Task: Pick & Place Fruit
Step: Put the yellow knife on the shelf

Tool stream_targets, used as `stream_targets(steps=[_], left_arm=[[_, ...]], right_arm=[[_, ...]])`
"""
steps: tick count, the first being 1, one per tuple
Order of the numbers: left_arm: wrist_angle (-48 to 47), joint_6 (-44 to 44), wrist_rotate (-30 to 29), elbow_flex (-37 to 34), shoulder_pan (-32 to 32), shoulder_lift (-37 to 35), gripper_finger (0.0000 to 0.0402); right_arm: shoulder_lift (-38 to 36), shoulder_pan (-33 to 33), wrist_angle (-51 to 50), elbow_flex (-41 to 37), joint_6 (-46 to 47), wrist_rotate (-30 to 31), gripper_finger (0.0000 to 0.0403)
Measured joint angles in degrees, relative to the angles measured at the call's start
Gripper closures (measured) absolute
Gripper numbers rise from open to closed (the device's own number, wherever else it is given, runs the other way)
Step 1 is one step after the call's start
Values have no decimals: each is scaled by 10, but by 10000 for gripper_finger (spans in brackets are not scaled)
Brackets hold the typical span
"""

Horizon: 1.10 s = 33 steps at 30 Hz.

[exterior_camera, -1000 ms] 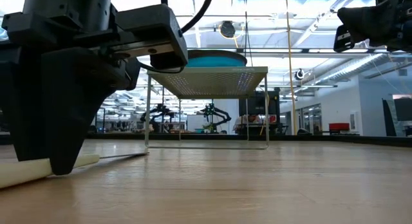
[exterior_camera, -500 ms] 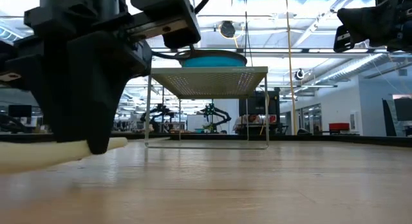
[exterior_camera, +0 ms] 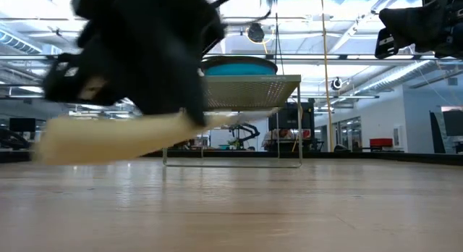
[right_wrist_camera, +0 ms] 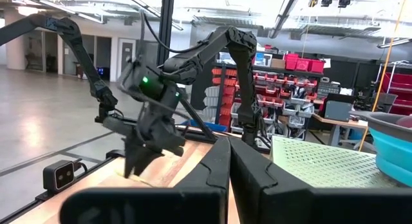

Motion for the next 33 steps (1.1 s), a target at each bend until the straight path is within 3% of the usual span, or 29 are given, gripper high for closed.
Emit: stream_targets(steps=[6,18,28,33], left_arm=[[94,86,-36,0,4,-1,350],[340,254,-42,1,32,-2,350],[371,268,-42,1,44,-2,350],[326,210,-34,1,49,-2,350]], right_arm=[[0,0,0,0,0,0,403],[0,0,0,0,0,0,403],[0,0,0,0,0,0,403],[0,0,0,0,0,0,403]])
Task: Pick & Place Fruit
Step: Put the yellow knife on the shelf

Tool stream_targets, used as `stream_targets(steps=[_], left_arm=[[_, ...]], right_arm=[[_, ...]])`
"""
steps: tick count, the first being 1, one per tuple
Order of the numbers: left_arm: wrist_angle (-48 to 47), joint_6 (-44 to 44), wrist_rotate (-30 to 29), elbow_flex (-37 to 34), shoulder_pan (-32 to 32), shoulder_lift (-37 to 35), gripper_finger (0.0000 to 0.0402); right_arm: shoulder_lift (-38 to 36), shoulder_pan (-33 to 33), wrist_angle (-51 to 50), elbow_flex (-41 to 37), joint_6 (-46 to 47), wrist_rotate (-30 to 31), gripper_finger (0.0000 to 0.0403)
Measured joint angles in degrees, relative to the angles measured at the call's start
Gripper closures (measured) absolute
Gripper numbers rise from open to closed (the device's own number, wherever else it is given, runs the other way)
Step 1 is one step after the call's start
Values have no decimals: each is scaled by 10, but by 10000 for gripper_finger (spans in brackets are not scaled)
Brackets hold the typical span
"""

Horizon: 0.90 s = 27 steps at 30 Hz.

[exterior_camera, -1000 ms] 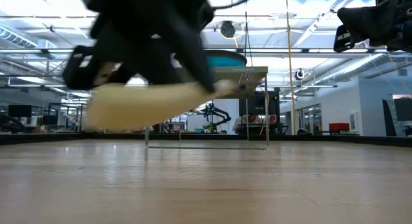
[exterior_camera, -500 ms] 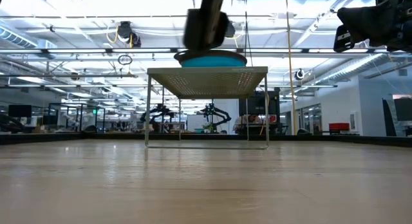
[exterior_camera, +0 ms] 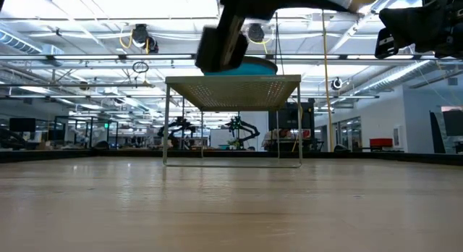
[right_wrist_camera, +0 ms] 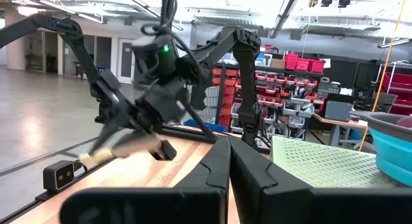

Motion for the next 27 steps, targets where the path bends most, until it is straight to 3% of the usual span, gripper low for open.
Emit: stream_targets(steps=[5,16,21,27], left_arm=[[-63,-46,35,0,9,0,350],[-124,-45,123,0,32,-4,350],[-195,4,121,0,47,-39,350],[-310,75,65,0,73,-111,350]], right_arm=[[0,0,0,0,0,0,403],[0,0,0,0,0,0,403],[0,0,-1,0,0,0,403],[0,0,-3,0,0,2,403]])
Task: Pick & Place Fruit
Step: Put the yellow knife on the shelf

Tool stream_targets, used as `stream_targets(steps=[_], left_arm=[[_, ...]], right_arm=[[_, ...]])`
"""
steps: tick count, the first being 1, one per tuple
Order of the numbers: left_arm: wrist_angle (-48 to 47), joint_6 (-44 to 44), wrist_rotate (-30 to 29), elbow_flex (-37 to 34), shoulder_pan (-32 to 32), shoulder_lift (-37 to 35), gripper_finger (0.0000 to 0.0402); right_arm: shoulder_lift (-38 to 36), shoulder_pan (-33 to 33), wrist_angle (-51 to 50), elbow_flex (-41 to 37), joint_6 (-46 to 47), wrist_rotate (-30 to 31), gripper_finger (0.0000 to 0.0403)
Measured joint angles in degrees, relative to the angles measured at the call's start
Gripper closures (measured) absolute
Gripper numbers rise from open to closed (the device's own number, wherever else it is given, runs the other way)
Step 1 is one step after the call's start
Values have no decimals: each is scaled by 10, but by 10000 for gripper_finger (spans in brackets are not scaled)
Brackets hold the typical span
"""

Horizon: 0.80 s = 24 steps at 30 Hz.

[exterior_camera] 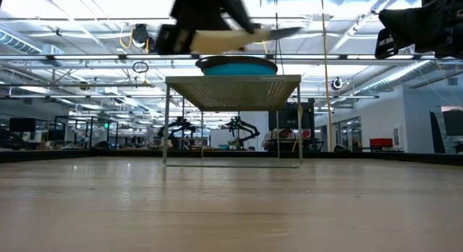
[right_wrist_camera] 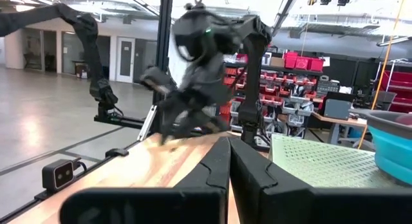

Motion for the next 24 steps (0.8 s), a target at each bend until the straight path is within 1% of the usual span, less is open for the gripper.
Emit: stream_targets(steps=[6,10,16,22,24], left_arm=[[-131,31,-45,0,34,-70,350],[-176,73,-67,0,59,-106,350],[-201,148,-67,0,99,-133,350],[-204,238,-67,0,135,-141,350],[-203,269,-67,0,144,-141,350]], right_arm=[[2,0,1,0,0,1,403],[6,0,0,0,0,2,403],[6,0,-6,0,-2,3,403],[6,0,-9,0,-2,5,403],[7,0,-9,0,-2,16,403]])
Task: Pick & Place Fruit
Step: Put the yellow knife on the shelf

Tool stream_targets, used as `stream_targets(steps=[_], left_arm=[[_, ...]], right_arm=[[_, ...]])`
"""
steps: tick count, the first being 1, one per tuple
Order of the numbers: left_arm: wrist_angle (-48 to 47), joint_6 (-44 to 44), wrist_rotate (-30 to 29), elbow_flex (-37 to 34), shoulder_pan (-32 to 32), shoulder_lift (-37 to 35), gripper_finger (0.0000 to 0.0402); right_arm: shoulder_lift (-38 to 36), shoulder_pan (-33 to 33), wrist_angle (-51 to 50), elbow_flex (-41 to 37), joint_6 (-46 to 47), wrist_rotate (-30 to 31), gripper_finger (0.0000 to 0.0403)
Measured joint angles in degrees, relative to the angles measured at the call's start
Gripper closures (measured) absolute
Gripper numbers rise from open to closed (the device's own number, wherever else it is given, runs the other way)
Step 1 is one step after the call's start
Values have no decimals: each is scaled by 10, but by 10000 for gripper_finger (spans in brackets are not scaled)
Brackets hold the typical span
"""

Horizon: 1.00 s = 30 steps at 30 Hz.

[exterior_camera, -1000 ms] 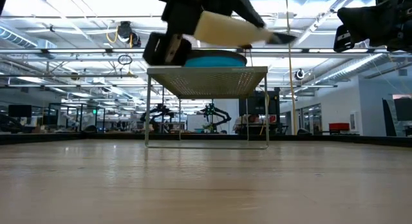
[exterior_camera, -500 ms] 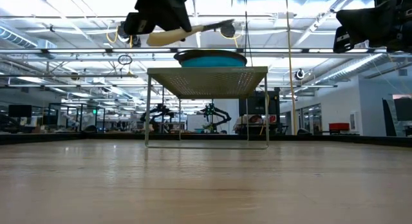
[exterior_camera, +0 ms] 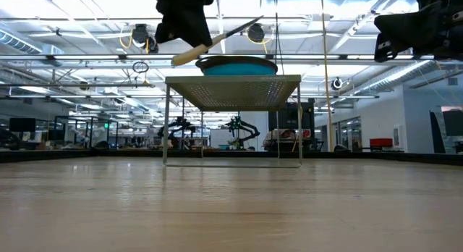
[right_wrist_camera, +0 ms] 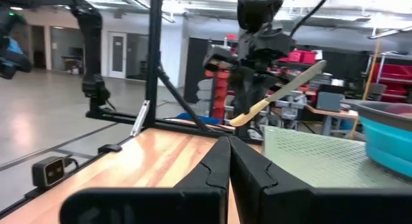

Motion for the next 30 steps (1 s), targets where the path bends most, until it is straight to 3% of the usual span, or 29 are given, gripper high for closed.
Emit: stream_targets(steps=[5,13,30], left_arm=[[-40,70,-8,32,15,1,350],[-124,185,-85,116,29,0,350],[-124,373,-90,124,74,11,350]], right_arm=[[0,0,0,0,0,22,403],[0,0,0,0,-2,62,403],[0,0,0,0,1,62,403]])
